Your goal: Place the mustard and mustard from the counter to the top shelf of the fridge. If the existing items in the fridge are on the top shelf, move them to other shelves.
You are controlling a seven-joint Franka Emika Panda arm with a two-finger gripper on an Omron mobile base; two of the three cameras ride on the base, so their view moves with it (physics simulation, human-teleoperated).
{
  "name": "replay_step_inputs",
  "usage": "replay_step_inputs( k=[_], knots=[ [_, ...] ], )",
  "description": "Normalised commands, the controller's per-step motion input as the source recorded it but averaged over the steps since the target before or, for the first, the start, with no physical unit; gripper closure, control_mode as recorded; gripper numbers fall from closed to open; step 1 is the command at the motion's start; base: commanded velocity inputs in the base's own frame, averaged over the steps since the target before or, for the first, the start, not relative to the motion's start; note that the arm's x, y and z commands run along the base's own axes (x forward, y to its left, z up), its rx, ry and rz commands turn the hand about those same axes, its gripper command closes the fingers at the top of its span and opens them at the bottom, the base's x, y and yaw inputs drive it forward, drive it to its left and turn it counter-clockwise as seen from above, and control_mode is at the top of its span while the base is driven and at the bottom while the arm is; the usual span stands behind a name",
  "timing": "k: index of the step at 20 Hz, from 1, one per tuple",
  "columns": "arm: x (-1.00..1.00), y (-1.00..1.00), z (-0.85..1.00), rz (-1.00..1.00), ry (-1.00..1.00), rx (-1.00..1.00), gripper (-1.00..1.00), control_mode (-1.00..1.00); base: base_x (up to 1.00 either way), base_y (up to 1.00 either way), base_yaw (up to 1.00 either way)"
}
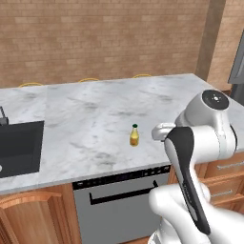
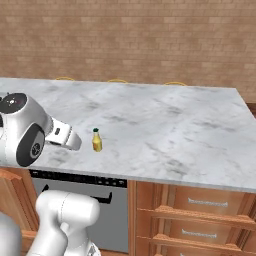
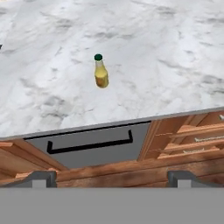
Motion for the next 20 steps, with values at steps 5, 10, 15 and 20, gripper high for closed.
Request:
replay_step_inputs(
  k=[5,10,15,20],
  knots=[
    [0.45,-0.04,-0.39,-0.07,0.01,0.01,-1.0,-1.0,0.0,0.0,0.0],
    [0.42,0.0,-0.16,-0.02,0.0,0.0,-1.0,-1.0,0.0,0.0,0.0],
    [0.38,0.04,-0.03,0.0,0.0,0.0,-1.0,-1.0,0.0,0.0,0.0],
    [0.4,0.2,-0.09,0.01,0.01,0.0,-1.0,-1.0,0.0,0.0,0.0]
  ],
)
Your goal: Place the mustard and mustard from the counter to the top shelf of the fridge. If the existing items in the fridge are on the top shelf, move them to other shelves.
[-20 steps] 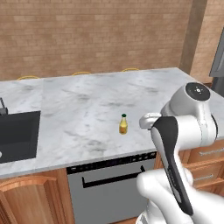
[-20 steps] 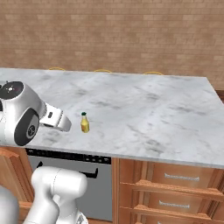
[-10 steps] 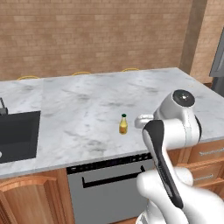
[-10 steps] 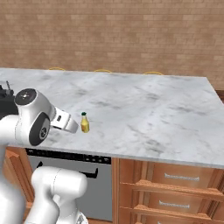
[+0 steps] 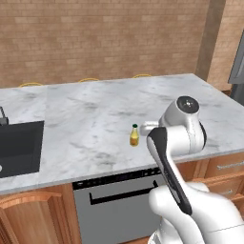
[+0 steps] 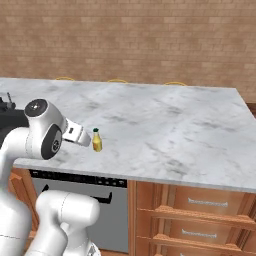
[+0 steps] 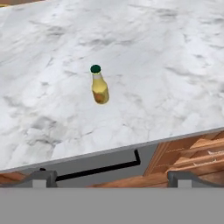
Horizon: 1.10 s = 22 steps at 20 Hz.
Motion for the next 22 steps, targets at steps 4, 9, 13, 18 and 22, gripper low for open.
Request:
replay_step_inputs(
  k=[4,9,13,18,22],
  knots=[
    [0.46,0.11,-0.23,0.02,0.02,0.0,-1.0,-1.0,0.0,0.0,0.0],
    [0.45,0.0,-0.38,0.0,0.03,0.0,-1.0,-1.0,0.0,0.0,0.0],
    [0.39,0.0,-0.27,0.0,0.01,0.0,-1.0,-1.0,0.0,0.0,0.0],
    [0.55,0.0,-0.22,0.0,0.0,0.0,-1.0,-1.0,0.0,0.0,0.0],
    [0.49,0.0,-0.18,0.0,0.0,0.0,-1.0,-1.0,0.0,0.0,0.0]
  ],
)
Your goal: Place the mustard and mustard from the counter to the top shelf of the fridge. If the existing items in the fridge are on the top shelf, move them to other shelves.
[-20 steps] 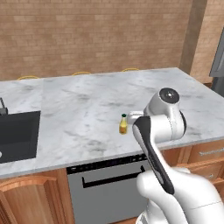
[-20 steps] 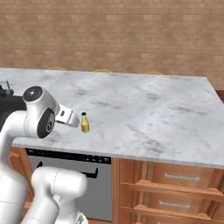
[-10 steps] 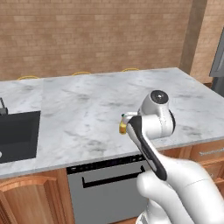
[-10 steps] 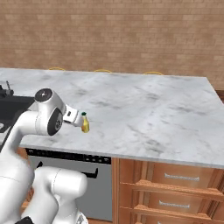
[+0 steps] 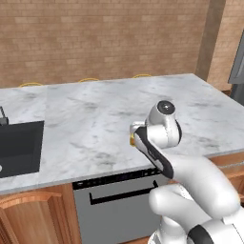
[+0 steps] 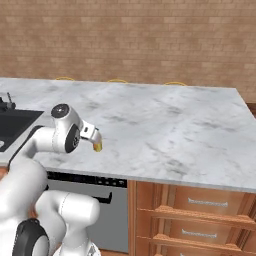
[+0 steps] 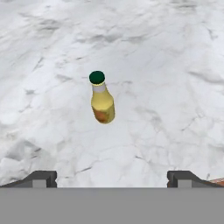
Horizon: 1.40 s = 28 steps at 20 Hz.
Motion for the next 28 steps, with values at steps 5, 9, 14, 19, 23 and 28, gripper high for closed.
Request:
replay_step_inputs(
  k=[5,9,14,19,23,28],
  knots=[
    [0.41,0.0,-0.17,0.0,0.0,0.0,-1.0,-1.0,0.0,0.0,0.0],
    [0.3,0.01,-0.3,0.0,0.0,0.0,-1.0,-1.0,0.0,0.0,0.0],
    [0.29,0.05,-0.32,0.0,0.0,0.0,-1.0,-1.0,0.0,0.0,0.0],
    [0.29,0.03,-0.17,0.0,0.0,0.0,-1.0,-1.0,0.0,0.0,0.0],
    [0.33,0.05,-0.17,0.0,0.0,0.0,-1.0,-1.0,0.0,0.0,0.0],
    [0.35,0.06,-0.11,0.0,0.0,0.0,-1.0,-1.0,0.0,0.0,0.0]
  ],
)
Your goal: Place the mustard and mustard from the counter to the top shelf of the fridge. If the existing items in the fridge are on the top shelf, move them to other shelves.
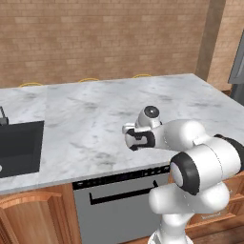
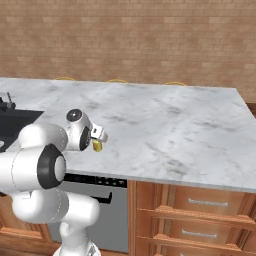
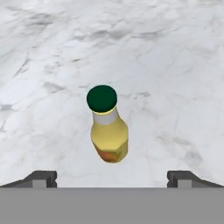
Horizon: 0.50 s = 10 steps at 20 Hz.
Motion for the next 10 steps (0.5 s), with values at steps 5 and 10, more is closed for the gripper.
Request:
replay_step_inputs(
  k=[5,10],
  knots=[
    [0.23,0.05,-0.06,0.0,0.0,0.0,-1.0,-1.0,0.0,0.0,0.0],
    [0.12,0.07,-0.07,0.0,-0.01,-0.05,-1.0,-1.0,0.0,0.0,0.0]
  ],
)
